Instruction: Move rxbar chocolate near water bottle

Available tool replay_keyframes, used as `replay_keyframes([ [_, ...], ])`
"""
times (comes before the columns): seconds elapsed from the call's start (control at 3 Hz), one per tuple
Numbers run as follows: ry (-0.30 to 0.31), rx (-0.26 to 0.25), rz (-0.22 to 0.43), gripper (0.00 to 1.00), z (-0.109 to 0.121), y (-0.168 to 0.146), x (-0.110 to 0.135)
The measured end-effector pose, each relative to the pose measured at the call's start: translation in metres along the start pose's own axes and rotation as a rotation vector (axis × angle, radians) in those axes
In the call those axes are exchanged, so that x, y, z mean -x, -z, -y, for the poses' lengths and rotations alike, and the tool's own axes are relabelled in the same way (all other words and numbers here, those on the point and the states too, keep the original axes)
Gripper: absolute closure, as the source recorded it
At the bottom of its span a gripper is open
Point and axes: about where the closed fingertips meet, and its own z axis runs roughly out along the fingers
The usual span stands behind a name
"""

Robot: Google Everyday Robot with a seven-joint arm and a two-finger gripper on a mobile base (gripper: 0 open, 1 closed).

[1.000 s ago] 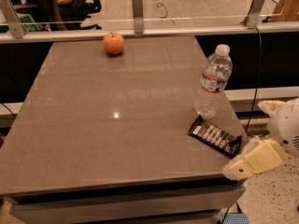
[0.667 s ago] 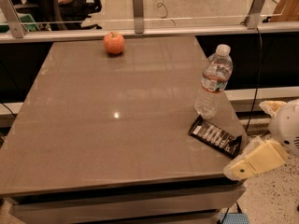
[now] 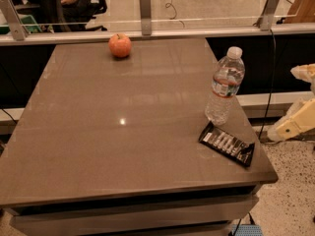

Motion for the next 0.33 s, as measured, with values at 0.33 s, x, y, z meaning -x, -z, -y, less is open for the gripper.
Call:
replay_keyframes([
  [0.33,0.010,-0.006,0.004,0.00,0.0028,0.0019,0.0051],
])
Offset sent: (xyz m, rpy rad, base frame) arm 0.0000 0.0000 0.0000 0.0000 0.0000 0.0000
